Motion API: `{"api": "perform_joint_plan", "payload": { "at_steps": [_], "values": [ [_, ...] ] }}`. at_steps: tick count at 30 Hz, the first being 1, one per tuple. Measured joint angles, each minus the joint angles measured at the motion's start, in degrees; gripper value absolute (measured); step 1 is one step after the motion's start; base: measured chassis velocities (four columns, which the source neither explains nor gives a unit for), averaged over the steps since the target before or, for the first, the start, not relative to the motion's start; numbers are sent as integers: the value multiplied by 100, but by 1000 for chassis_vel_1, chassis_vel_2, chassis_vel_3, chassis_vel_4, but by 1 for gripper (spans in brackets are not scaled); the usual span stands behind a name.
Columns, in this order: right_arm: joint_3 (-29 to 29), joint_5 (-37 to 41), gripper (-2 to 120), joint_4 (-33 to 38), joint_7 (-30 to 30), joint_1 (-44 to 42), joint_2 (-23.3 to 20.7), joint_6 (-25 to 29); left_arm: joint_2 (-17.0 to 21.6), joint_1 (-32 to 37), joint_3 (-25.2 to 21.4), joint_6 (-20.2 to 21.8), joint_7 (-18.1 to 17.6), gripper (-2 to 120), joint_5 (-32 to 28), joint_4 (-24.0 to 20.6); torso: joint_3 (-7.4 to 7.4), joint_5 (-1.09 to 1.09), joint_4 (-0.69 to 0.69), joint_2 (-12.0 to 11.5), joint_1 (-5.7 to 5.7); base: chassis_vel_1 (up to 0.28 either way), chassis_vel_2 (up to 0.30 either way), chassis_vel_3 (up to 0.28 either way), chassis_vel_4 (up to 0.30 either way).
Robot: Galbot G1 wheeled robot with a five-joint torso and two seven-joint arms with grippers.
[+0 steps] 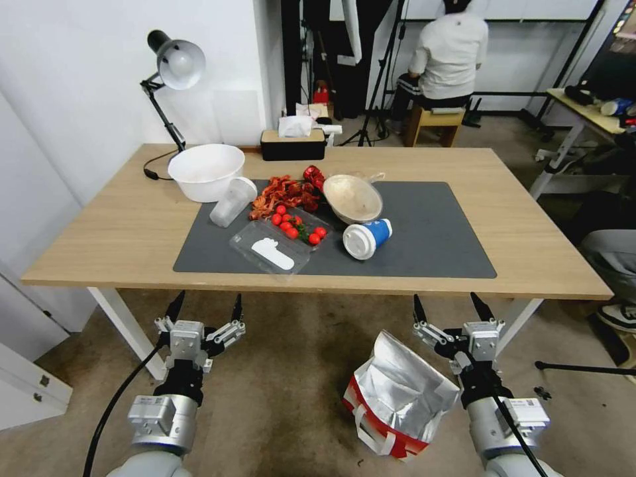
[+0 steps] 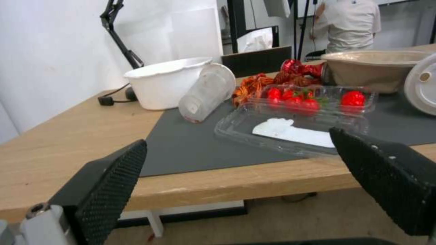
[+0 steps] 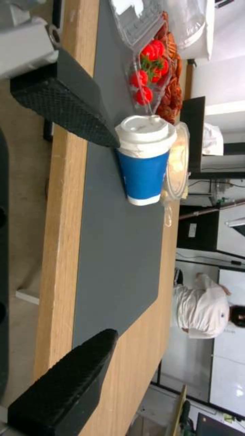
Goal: Pick up the food delivery bag from the floor and place it on the table.
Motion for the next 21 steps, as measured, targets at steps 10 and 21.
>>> {"api": "perform_joint_plan", "payload": {
  "at_steps": [10,21],
  "values": [
    [0,0,100,0,0,0,0,0,0,0,0,0,0,100,0,0,0,0,0,0,0,0,0,0,0],
    [0,196,100,619,-337,-353,220,-823,-363,54,705,863,-712,100,-595,-584,0,0,0,0,0,0,0,0,0]
  ]
}}
